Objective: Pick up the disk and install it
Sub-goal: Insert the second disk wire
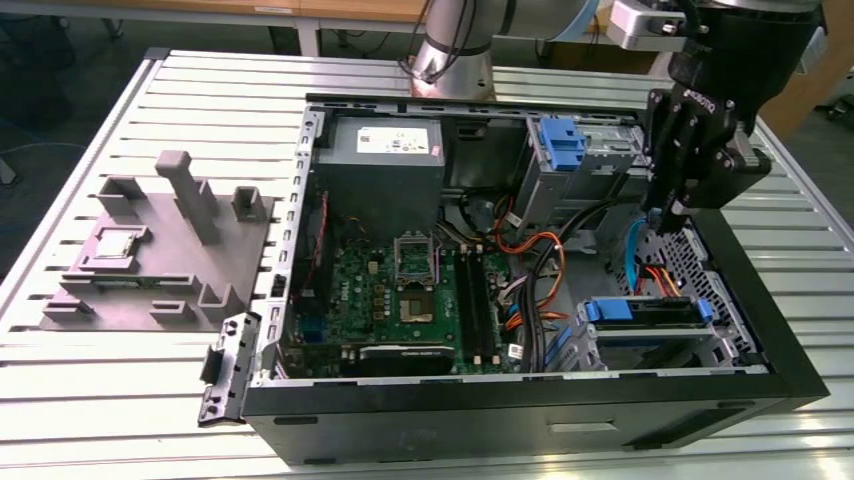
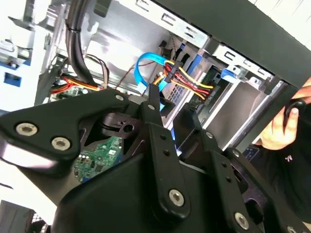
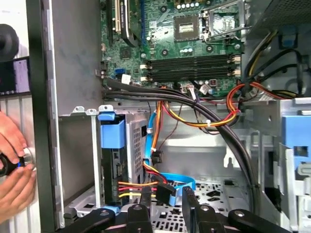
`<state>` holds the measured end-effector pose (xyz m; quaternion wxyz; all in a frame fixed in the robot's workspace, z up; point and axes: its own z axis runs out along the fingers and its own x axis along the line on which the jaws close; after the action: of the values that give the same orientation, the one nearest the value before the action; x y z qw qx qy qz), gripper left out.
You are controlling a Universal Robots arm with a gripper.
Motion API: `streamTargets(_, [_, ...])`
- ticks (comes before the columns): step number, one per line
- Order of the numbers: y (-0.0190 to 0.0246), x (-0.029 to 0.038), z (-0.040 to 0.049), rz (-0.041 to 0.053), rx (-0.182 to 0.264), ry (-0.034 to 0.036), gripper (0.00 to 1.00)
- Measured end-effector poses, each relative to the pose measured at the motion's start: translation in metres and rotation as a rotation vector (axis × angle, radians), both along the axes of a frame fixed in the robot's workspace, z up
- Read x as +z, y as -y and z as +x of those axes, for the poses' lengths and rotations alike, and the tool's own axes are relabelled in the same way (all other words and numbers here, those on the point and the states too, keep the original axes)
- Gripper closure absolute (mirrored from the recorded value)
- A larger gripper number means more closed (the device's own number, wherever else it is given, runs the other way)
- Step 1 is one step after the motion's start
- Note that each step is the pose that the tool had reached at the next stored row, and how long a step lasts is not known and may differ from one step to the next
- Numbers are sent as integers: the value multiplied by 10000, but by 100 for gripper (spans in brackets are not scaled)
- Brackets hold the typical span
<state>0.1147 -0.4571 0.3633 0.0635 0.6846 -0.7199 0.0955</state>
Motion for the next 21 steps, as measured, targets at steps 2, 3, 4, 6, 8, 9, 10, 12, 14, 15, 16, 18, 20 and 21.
streamTargets(2, [-3, -4, -8, -30, 1, 7, 61])
streamTargets(3, [-7, -3, -9, -33, 2, 8, 61])
streamTargets(4, [-12, -4, -9, -31, 1, 8, 61])
streamTargets(6, [-14, -10, -10, -35, -3, 9, 63])
streamTargets(8, [-15, -31, -10, -86, -6, 27, 69])
streamTargets(9, [-15, -43, -10, -116, -7, 36, 69])
streamTargets(10, [-14, -54, -10, -149, -7, 44, 76])
streamTargets(12, [-15, -74, -10, -233, -7, 62, 76])
streamTargets(14, [-15, -92, -10, -330, -8, 78, 76])
streamTargets(15, [-15, -99, -10, -390, -7, 86, 75])
streamTargets(16, [-15, -105, -10, -457, -7, 92, 75])
streamTargets(18, [-15, -118, -10, -596, -7, 103, 69])
streamTargets(20, [-15, -126, -10, -744, -7, 111, 69])
streamTargets(21, [-15, -129, -10, -820, -6, 114, 70])
